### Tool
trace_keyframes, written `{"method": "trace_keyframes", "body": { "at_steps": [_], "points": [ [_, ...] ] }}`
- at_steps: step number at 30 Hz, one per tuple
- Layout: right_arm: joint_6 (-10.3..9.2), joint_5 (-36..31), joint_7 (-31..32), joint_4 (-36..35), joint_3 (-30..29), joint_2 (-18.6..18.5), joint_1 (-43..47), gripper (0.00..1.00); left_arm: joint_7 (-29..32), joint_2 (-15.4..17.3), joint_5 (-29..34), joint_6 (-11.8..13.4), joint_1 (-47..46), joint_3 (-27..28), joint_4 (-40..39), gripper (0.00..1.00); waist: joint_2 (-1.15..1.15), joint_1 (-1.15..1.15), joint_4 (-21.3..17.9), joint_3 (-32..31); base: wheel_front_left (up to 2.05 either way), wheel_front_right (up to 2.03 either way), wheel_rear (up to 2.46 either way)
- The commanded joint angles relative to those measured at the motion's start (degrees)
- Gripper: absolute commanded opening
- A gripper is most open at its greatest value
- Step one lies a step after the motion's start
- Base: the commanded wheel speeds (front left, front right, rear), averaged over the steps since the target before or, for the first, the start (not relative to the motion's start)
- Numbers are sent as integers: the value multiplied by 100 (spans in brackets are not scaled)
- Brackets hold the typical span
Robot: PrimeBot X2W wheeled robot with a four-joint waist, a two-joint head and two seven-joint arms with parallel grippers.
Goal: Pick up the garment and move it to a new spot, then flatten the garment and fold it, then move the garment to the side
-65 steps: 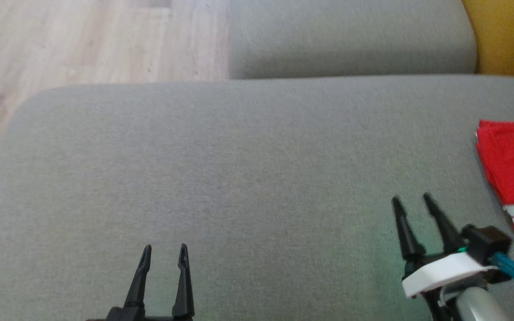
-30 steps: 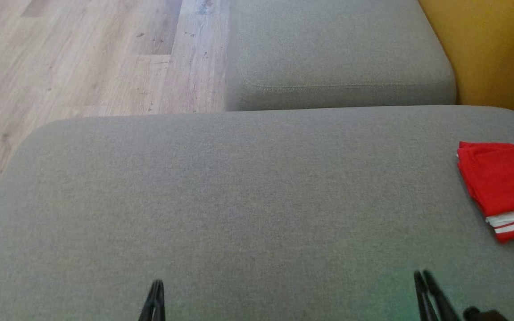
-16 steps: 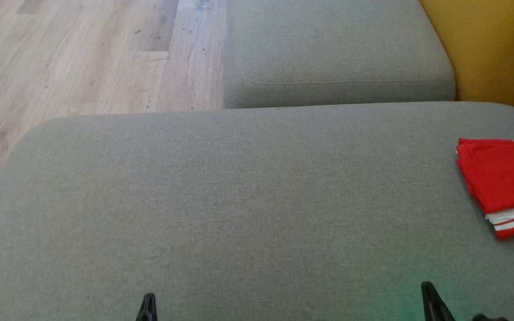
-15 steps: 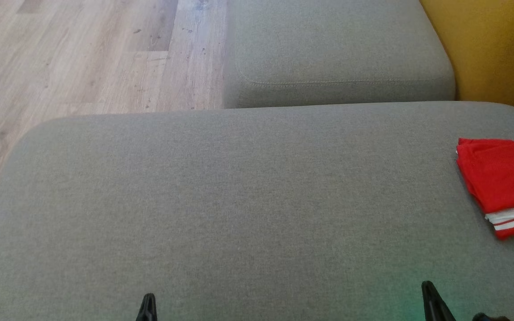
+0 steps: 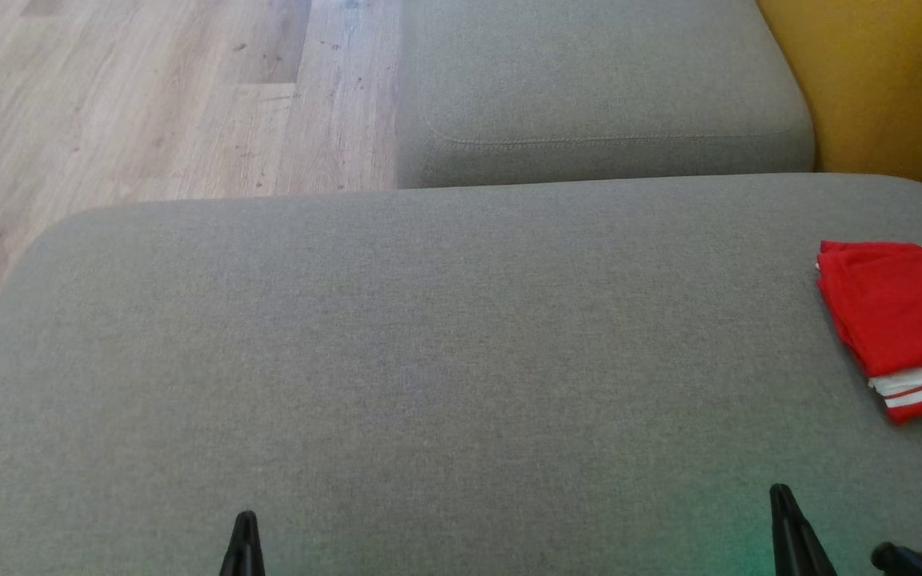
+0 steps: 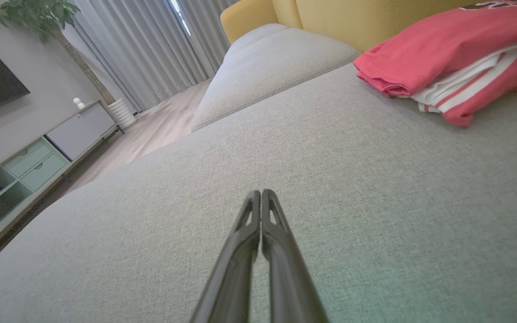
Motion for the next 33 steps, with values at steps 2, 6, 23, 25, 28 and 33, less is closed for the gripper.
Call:
{"method": "trace_keyframes", "body": {
  "at_steps": [2,6,23,25,28,33],
  "points": [
    [-1,263,55,-155,-18,-99,-316,0,32,57,-244,-53,-281,115,-137,0,0,0,-7,13,0,0,0],
    [-1,551,111,-149,-34,-109,-391,0,86,67,-522,-90,-354,164,-124,0,0,0,-18,34,0,0,0],
    [-2,1834,374,-117,-120,-145,-732,0,344,96,-1757,-257,-673,404,-70,0,0,0,-69,130,0,0,0],
    [-2,1976,404,-114,-131,-147,-770,0,374,98,-1893,-275,-709,432,-63,0,0,0,-75,141,0,0,0],
    [-2,2256,465,-106,-153,-153,-845,0,434,102,-2162,-312,-780,489,-49,0,0,0,-86,162,0,0,0],
    [-2,2608,543,-97,-182,-159,-940,0,511,106,-2501,-358,-870,562,-31,0,0,0,-101,189,0,0,0]
  ]
}}
